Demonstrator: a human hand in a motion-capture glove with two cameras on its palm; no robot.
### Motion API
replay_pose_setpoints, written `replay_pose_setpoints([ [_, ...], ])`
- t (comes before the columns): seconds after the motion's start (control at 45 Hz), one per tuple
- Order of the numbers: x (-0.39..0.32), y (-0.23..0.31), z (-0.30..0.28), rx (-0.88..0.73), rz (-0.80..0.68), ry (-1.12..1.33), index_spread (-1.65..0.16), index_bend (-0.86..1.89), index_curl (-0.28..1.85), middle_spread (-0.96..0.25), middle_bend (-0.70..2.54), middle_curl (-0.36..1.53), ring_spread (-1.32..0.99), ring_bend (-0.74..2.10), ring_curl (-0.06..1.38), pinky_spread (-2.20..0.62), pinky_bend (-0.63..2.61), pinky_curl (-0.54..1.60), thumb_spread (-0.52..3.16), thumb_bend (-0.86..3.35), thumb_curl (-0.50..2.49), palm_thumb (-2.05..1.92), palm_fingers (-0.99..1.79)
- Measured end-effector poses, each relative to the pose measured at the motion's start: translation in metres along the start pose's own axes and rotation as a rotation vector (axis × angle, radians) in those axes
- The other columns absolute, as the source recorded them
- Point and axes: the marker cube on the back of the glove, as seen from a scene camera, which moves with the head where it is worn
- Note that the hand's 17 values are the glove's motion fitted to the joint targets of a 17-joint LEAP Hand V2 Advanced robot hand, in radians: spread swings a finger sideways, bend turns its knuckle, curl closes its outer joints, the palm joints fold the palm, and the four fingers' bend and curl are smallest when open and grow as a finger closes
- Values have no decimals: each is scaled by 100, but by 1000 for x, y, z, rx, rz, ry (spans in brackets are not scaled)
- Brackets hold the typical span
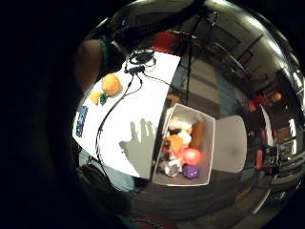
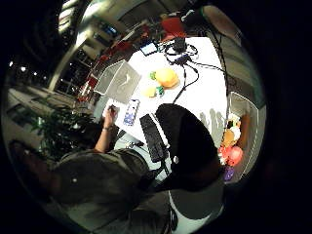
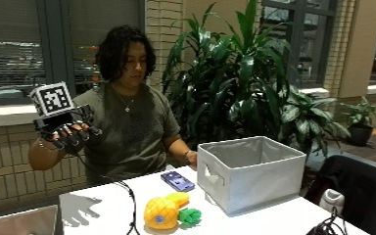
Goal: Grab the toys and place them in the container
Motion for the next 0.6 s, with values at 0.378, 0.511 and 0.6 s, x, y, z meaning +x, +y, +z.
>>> replay_pose_setpoints([
  [0.378, -5, -28, 20, 28, -14, -64, -34, 17, 14, -14, 19, 11, -27, 53, 17, -7, 64, 24, 122, -1, 8, -2, 43],
  [0.511, -22, -62, 55, 27, -54, -86, -36, 18, 16, -15, 21, 14, -30, 59, 19, -8, 64, 25, 133, -1, 11, -2, 48],
  [0.6, -42, -80, 89, -95, -76, -129, -37, 18, 17, -17, 23, 17, -32, 62, 20, -10, 64, 26, 137, -1, 13, -1, 51],
])
